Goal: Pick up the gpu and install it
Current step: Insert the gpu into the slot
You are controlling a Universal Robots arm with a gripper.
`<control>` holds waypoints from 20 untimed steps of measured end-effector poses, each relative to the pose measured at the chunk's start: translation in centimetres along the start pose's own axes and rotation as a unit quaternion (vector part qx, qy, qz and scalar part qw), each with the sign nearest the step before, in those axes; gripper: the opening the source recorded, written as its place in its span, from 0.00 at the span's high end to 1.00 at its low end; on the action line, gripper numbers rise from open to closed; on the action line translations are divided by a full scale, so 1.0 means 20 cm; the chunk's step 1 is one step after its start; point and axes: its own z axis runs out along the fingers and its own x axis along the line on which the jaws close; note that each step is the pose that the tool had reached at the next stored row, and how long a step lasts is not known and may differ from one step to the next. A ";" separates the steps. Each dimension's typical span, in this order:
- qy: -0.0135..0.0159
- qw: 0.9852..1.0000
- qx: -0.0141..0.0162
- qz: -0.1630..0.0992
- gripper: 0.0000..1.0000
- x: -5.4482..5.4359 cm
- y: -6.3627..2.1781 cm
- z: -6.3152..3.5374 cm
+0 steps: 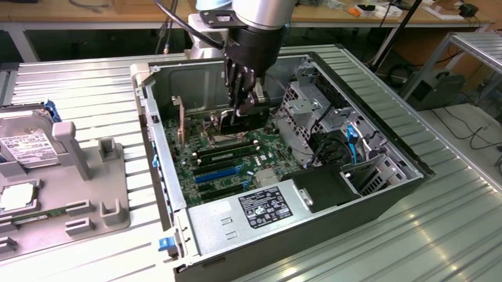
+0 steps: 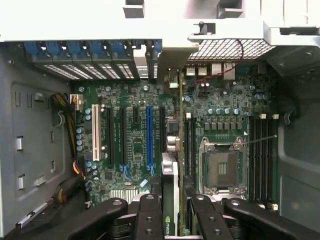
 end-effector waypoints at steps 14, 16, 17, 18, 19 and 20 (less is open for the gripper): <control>0.001 1.000 0.000 0.001 0.73 0.04 -0.007 0.103; 0.001 1.000 0.000 0.001 0.73 0.04 -0.008 0.120; 0.001 1.000 0.000 0.001 0.73 0.04 -0.008 0.130; 0.001 1.000 0.000 0.001 0.73 0.04 -0.009 0.134; 0.001 1.000 0.000 0.001 0.73 0.04 -0.009 0.138; 0.001 1.000 0.000 0.001 0.73 0.04 -0.009 0.149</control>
